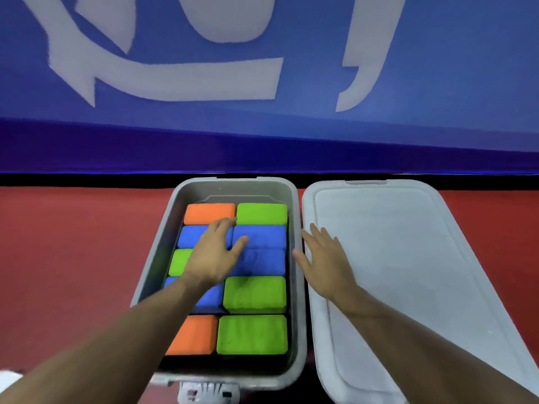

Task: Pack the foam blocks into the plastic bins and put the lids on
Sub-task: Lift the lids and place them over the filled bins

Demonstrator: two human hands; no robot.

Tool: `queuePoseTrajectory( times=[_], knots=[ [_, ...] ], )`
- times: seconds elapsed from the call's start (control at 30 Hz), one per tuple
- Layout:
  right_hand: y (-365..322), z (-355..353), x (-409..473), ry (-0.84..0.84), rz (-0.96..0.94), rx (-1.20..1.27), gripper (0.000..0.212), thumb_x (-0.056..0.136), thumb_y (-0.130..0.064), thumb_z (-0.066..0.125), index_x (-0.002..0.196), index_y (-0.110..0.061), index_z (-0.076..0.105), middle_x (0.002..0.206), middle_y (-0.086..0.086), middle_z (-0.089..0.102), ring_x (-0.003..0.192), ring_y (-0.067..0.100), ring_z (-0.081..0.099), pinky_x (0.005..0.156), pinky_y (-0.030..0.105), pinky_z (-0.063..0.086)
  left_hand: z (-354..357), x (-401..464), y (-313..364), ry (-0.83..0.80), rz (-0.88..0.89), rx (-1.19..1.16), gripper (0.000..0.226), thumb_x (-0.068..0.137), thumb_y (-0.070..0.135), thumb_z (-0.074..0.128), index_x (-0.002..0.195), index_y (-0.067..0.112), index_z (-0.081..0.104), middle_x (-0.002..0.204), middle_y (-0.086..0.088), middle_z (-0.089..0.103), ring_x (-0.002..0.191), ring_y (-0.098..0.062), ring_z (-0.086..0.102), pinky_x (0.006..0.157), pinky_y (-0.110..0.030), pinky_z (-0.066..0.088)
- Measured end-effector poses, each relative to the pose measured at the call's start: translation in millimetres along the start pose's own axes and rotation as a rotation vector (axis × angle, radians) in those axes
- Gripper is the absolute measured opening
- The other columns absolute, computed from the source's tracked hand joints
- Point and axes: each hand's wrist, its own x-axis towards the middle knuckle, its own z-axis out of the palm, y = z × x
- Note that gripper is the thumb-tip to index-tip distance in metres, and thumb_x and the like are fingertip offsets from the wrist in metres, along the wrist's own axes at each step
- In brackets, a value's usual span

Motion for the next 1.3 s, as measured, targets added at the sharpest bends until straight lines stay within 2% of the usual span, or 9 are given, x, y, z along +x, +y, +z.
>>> queuePoseTrajectory(
  times=[0.13,0.27,0.37,0.63,0.8,0.9,1.1,1.2,1.3],
  knots=[
    [-82.6,7.2,-24.3,-0.088,-0.149,-0.086,0.074,0.096,-0.066,0.019,0.158,-0.026,0.028,0.168,0.000,0.018,0.154,0.021,0.015,0.125,0.039,0.011,-56.2,-45.2,-54.6,0.089,-0.091,0.005,0.056,0.099,0.043,0.058,0.146,0.014,0.048,0.147,-0.007,0.049,0.137,-0.024,0.045,0.114,-0.037,0.034],
    [-155.4,20.2,-38.6,-0.141,-0.222,-0.087,0.068,0.100,-0.062,0.027,0.159,-0.027,0.025,0.168,-0.002,0.014,0.155,0.020,0.013,0.125,0.039,0.006,-95.9,-94.8,-122.6,0.154,-0.201,-0.009,0.055,0.097,0.047,0.057,0.142,0.015,0.052,0.143,-0.010,0.052,0.133,-0.028,0.049,0.112,-0.041,0.038],
    [-204.5,40.1,-48.1,-0.210,-0.298,-0.096,0.063,0.104,-0.054,0.036,0.159,-0.028,0.024,0.168,-0.003,0.014,0.155,0.018,0.012,0.126,0.039,0.007,-111.9,-139.3,-184.4,0.137,-0.320,0.023,0.057,0.098,0.051,0.053,0.145,0.018,0.048,0.144,-0.009,0.050,0.133,-0.030,0.049,0.112,-0.042,0.039],
    [-307.8,124.0,-67.3,-0.448,-0.607,-0.245,0.065,0.102,-0.059,0.033,0.160,-0.036,0.014,0.169,-0.010,0.003,0.156,0.015,-0.003,0.126,0.040,-0.004,-89.7,-249.9,-324.5,0.023,-0.588,0.046,0.061,0.097,0.058,0.050,0.146,0.021,0.046,0.144,-0.007,0.048,0.125,-0.026,0.056,0.106,-0.042,0.044],
    [-317.8,165.1,-77.2,-0.572,-0.730,-0.378,0.067,0.101,-0.065,0.029,0.160,-0.038,0.010,0.168,-0.011,-0.007,0.153,0.016,-0.022,0.119,0.036,-0.020,-35.3,-278.9,-370.9,-0.302,-0.454,0.184,0.059,0.096,0.058,0.052,0.145,0.026,0.046,0.145,0.005,0.046,0.128,-0.021,0.051,0.103,-0.038,0.045],
    [-309.8,180.2,-77.5,-0.542,-0.757,-0.394,0.068,0.099,-0.067,0.027,0.159,-0.039,0.013,0.168,-0.011,-0.011,0.150,0.015,-0.030,0.121,0.040,-0.019,-3.1,-277.5,-388.9,-0.461,-0.347,0.246,0.060,0.093,0.061,0.050,0.143,0.029,0.044,0.147,0.009,0.044,0.130,-0.021,0.048,0.104,-0.040,0.045],
    [-298.7,193.0,-73.9,-0.513,-0.794,-0.288,0.062,0.100,-0.064,0.032,0.157,-0.045,0.018,0.168,-0.013,-0.004,0.150,0.011,-0.029,0.122,0.045,-0.016,46.7,-255.9,-413.9,-0.585,-0.233,0.391,0.073,0.095,0.064,0.049,0.154,0.025,0.032,0.158,0.004,0.034,0.145,-0.020,0.032,0.121,-0.037,0.024],
    [-296.1,197.1,-75.5,-0.488,-0.791,-0.252,0.062,0.099,-0.065,0.032,0.156,-0.045,0.020,0.168,-0.014,-0.003,0.150,0.010,-0.028,0.123,0.048,-0.013,60.6,-254.2,-419.2,-0.636,-0.205,0.543,0.079,0.095,0.068,0.044,0.157,0.023,0.025,0.161,0.001,0.026,0.147,-0.022,0.026,0.123,-0.038,0.014],
    [-294.1,198.9,-75.2,-0.480,-0.793,-0.224,0.062,0.098,-0.066,0.033,0.155,-0.045,0.023,0.168,-0.014,0.000,0.151,0.011,-0.025,0.124,0.050,-0.011,64.0,-250.1,-422.2,-0.617,-0.165,0.609,0.077,0.096,0.066,0.042,0.155,0.019,0.030,0.158,-0.004,0.028,0.144,-0.025,0.027,0.121,-0.037,0.012]
  ],
)
